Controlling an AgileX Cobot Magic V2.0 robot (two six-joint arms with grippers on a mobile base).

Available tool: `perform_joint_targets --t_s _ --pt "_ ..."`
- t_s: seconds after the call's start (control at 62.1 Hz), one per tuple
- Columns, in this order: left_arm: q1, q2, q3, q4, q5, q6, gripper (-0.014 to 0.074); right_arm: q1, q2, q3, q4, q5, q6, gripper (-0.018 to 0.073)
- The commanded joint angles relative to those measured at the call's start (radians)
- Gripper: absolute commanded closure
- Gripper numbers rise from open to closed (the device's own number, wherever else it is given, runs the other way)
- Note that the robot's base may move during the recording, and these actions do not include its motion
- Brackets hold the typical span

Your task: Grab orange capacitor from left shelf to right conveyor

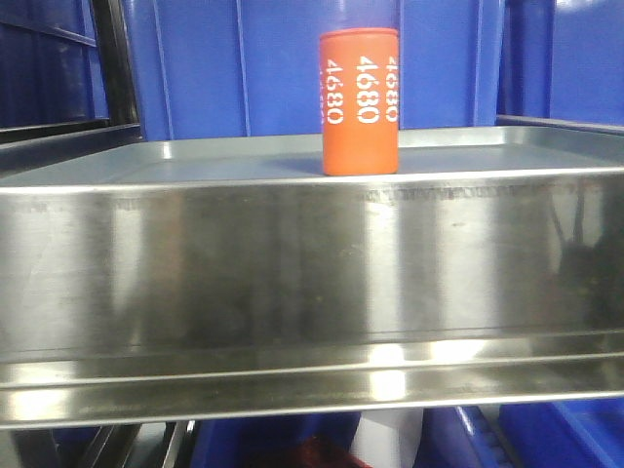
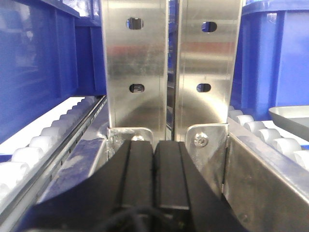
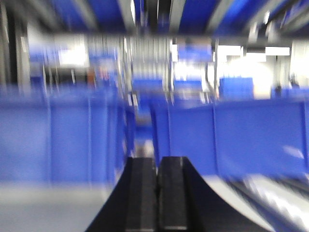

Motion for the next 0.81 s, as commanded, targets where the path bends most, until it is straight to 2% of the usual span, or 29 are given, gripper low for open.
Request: perform_joint_targets --t_s 0.0,0.097,0.177,0.242,0.354,0.499,0.58,0.661,0.789 --pt "-0.002 0.01 -0.008 -0.005 -0.084 0.0 0.0701 -0.005 -0.019 -0.07 -0.04 -0.105 0.081 0.051" --pt "-0.002 0.01 -0.008 -0.005 -0.084 0.0 0.0701 0.001 0.009 -0.212 -0.152 0.032 0.151 0.051" --pt "-0.002 0.01 -0.008 -0.005 -0.084 0.0 0.0701 0.015 0.081 -0.329 -0.209 0.143 0.216 0.051" --pt "-0.002 0.01 -0.008 -0.005 -0.084 0.0 0.0701 0.036 0.169 -0.441 -0.216 0.21 0.268 0.051" --pt "-0.002 0.01 -0.008 -0.005 -0.084 0.0 0.0701 0.106 0.346 -0.592 -0.216 0.336 0.274 0.051" --pt "-0.002 0.01 -0.008 -0.005 -0.084 0.0 0.0701 0.254 0.596 -0.753 -0.216 0.462 0.257 0.0487" --pt "-0.002 0.01 -0.008 -0.005 -0.084 0.0 0.0701 0.354 0.719 -0.811 -0.216 0.465 0.252 0.0398" --pt "-0.002 0.01 -0.008 -0.005 -0.084 0.0 0.0701 0.458 0.834 -0.86 -0.216 0.463 0.247 0.0229" --pt "-0.002 0.01 -0.008 -0.005 -0.084 0.0 0.0701 0.555 0.996 -0.906 -0.219 0.461 0.247 -0.0043"
